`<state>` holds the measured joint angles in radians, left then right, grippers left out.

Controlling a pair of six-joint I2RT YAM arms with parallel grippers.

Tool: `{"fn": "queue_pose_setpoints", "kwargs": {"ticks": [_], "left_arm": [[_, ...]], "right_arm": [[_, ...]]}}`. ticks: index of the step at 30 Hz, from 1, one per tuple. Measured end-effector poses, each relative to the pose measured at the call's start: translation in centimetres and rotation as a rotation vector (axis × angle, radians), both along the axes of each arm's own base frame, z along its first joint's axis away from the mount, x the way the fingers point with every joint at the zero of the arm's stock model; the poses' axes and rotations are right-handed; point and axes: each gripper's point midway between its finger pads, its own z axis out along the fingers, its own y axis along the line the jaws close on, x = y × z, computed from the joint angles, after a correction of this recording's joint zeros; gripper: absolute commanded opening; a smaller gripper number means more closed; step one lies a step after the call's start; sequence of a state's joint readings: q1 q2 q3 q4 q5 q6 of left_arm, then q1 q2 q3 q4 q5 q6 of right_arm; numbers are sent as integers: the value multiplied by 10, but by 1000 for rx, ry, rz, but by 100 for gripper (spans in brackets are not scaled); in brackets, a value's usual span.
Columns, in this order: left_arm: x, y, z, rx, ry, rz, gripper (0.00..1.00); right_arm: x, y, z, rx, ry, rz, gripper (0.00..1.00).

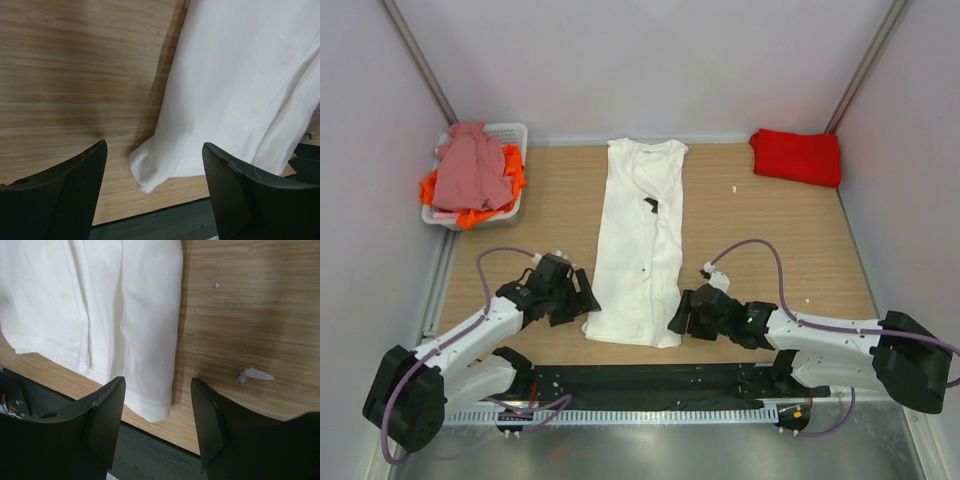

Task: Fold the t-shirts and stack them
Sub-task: Fold the tshirt

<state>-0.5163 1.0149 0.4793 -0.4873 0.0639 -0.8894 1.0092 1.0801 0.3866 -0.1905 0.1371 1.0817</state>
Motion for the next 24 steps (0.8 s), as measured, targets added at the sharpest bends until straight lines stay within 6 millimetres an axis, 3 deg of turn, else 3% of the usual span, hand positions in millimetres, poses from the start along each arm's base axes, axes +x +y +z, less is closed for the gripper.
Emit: {"fn": "queue_pose_setpoints", "kwargs": {"ticks": [3,17,21,24], "left_arm": [[-15,0,-12,1,37,-6,72],[-36,-13,-11,-89,30,-26,59],[-43,-16,-14,-86,48,-35,44],[-49,-16,-18,-71,70,-46,26]], "right_arm": [[-5,3,-2,5,11,-4,54],[-17,2,-6,4,22,-14,37],[-18,1,-8,1,25,-14,26],[-19,0,-10,0,27,-13,17]]}}
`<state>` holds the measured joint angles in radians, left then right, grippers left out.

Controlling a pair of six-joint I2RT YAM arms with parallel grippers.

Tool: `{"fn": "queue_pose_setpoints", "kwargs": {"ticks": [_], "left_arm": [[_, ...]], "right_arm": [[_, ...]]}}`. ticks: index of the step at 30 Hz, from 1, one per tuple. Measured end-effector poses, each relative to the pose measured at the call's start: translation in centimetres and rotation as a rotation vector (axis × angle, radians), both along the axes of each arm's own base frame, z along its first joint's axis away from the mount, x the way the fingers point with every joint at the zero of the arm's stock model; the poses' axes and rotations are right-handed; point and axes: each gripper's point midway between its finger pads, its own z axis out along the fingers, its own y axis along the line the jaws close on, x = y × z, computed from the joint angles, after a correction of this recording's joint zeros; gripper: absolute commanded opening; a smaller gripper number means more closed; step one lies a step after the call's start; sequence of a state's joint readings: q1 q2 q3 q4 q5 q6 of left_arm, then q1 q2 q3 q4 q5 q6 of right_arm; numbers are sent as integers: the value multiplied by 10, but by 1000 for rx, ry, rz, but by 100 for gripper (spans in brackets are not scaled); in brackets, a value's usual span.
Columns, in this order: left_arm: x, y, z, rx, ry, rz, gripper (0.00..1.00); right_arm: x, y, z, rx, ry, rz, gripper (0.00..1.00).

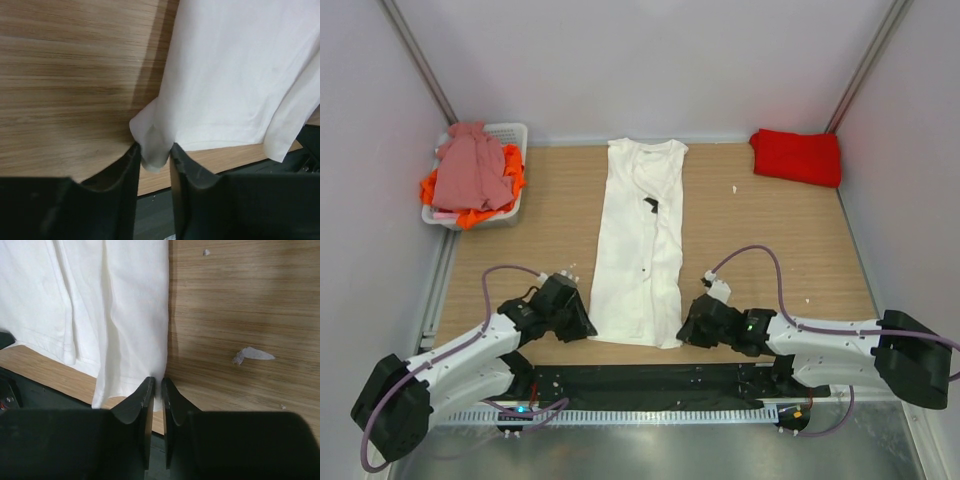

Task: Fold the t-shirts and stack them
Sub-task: Fold the tshirt

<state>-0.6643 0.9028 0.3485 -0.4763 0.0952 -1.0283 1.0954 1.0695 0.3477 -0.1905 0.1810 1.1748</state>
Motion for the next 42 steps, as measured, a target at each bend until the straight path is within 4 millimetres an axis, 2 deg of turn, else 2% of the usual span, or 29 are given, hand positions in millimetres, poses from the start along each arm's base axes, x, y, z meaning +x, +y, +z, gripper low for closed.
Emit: {"fn": "queue_pose_setpoints", "kwargs": {"ticks": [1,2,3,5,9,14,19,23,27,29,32,36,42], "left_arm": [[-2,0,-1,6,8,1,12],[-3,0,-2,11,11,-1,4],[-4,0,-2,15,10,-1,0],[-5,-1,-3,20,4,-9,0],[-9,-5,-2,25,-2,-28,0],[-22,-21,4,22,-17,-89,0],[-29,-38,27,6,-55,-132,0],[-18,-44,59,-4,-115,-109,0],[-2,-47,88,16,-178,-96,0],[6,-50,96,40,-194,-96,0],[21,-51,102,77,-204,-91,0],[46,-46,109,112,-205,-64,0],[100,-40,131,119,-222,-12,0]], "right_arm": [[-1,0,0,-1,0,3,15],[-1,0,-1,-3,1,5,9],[-2,-1,-2,-5,2,7,6],[-2,-2,-2,-3,2,8,1],[-5,-7,4,12,-7,7,1],[-7,-14,23,56,-34,0,1],[-10,-26,32,60,-49,-11,2],[-6,-39,44,15,-80,-33,1],[11,-43,76,-47,-164,-58,2],[23,-40,95,-74,-212,-62,1],[41,-36,113,-129,-260,-62,1],[74,-39,128,-205,-291,-90,2],[128,-55,142,-265,-312,-145,2]]}}
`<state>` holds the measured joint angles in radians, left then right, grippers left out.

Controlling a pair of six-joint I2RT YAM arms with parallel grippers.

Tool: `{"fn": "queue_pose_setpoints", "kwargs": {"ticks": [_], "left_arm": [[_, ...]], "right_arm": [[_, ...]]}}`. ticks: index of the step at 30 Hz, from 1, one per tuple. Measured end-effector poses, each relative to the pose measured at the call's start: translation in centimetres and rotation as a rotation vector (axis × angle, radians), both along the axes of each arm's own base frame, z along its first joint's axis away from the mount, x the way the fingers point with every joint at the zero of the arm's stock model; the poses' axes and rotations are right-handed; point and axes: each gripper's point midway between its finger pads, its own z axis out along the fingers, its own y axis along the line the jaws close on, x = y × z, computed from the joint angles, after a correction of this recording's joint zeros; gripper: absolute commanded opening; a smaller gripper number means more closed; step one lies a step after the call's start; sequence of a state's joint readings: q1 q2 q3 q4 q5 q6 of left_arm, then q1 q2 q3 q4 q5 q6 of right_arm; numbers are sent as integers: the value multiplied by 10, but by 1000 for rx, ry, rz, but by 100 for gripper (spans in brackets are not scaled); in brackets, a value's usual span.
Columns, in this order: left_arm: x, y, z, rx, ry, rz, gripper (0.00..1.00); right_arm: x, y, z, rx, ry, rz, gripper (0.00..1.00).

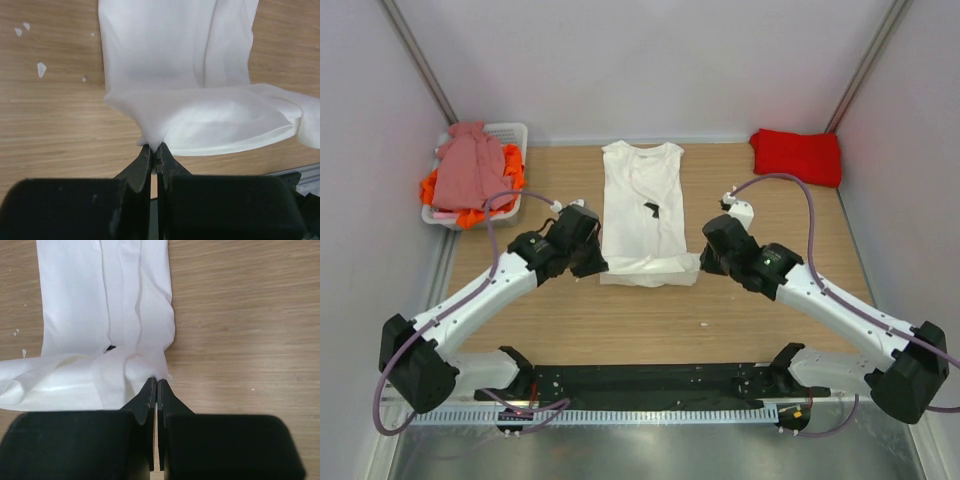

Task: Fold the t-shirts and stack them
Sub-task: Fold the tshirt

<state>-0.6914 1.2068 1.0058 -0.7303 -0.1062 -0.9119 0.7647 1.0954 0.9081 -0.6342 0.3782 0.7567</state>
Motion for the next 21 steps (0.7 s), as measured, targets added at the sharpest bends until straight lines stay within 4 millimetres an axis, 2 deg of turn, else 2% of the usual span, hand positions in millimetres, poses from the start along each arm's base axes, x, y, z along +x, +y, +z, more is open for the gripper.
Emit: {"fn": "queue_pose_setpoints", "kwargs": {"ticks": [4,10,17,21], "left_arm": [[34,1,6,6,4,13,0],[73,0,-4,27,42,14,0],[115,4,4,15,29,27,0],[143,10,7,5,22,43,0]], "right_arm": [[29,3,1,-23,1,10,1],[70,6,-1,-44,18,34,2],[128,16,25,-31,-34,67,2],[157,23,29,-25,-44,88,1]]}}
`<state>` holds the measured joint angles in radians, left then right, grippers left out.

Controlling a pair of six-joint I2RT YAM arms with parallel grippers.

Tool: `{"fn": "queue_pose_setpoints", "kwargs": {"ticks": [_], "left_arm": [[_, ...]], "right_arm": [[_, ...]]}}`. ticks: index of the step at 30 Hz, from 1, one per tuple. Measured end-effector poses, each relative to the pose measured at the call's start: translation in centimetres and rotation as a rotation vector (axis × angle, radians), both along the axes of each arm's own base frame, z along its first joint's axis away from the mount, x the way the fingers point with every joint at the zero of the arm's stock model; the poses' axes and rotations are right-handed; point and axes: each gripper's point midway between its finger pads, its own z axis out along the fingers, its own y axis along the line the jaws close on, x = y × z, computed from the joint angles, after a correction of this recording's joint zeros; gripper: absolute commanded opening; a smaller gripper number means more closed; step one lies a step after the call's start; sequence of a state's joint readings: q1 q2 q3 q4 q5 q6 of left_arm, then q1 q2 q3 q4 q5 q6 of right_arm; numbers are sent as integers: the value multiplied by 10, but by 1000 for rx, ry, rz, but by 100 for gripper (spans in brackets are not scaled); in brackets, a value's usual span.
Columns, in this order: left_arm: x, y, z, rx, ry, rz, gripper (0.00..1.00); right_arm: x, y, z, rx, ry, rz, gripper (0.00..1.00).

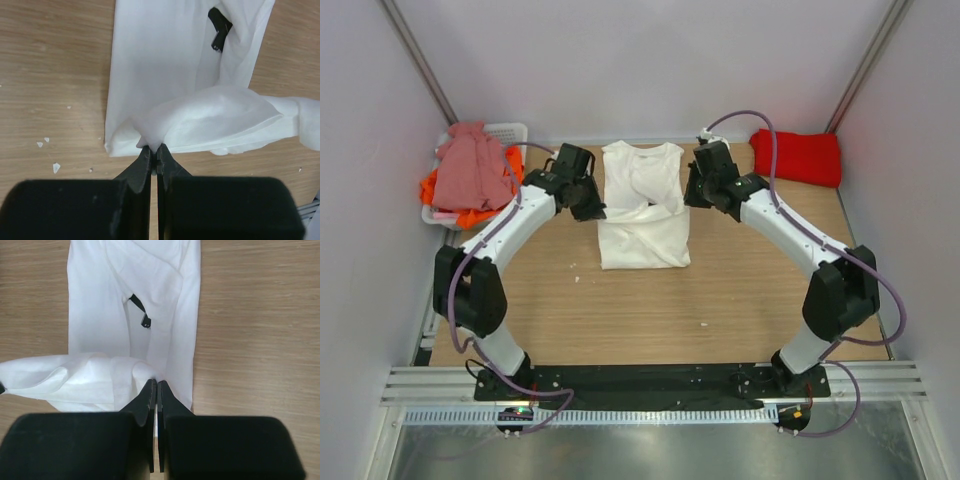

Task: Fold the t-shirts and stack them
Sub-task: Fold the tshirt

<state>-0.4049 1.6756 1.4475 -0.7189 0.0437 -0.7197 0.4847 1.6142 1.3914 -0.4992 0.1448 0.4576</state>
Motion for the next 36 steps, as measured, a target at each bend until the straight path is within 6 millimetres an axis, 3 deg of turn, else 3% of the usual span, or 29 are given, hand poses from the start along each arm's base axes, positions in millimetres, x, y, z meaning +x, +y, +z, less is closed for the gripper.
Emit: {"fn": "queue_pose_setpoints", "kwargs": {"ticks": [5,10,11,13,14,15,16,17,18,21,23,25,31,34,36], "left_arm": [[35,1,-19,2,39,-1,0],[65,-3,-53,-1,106,-23,3],[73,-4,-62,-4,118,-31,10],[87,-5,-75,-7,141,-38,20],[92,-5,-81,-3,157,-38,40],[100,-4,-85,3,159,-46,48],[110,-4,-86,3,160,-45,54],[120,-5,-85,1,149,-40,91],[126,-3,-82,8,142,-42,99],[141,-4,-54,2,91,-39,100],[143,-1,-27,2,40,-38,100],[133,4,-7,6,3,-31,100],[39,30,36,-6,-49,-19,100],[-2,34,34,-21,-68,-23,100],[-28,33,15,-20,-47,-38,100]], "right_arm": [[31,3,-24,-11,44,1,1],[51,2,-64,-31,122,-12,2],[57,1,-71,-35,134,-16,7],[74,4,-81,-30,147,-19,40],[83,6,-86,-28,149,-14,52],[91,7,-88,-24,148,-5,70],[100,10,-90,-12,145,2,75],[110,12,-91,-8,139,14,78],[120,12,-90,-4,132,19,80],[143,8,-73,3,104,6,81],[146,1,-56,2,79,-9,82],[139,-8,-39,3,56,-26,84],[39,-35,-2,57,30,-27,87],[-8,-37,-9,123,40,2,87],[-29,-36,-29,160,68,19,87]]}}
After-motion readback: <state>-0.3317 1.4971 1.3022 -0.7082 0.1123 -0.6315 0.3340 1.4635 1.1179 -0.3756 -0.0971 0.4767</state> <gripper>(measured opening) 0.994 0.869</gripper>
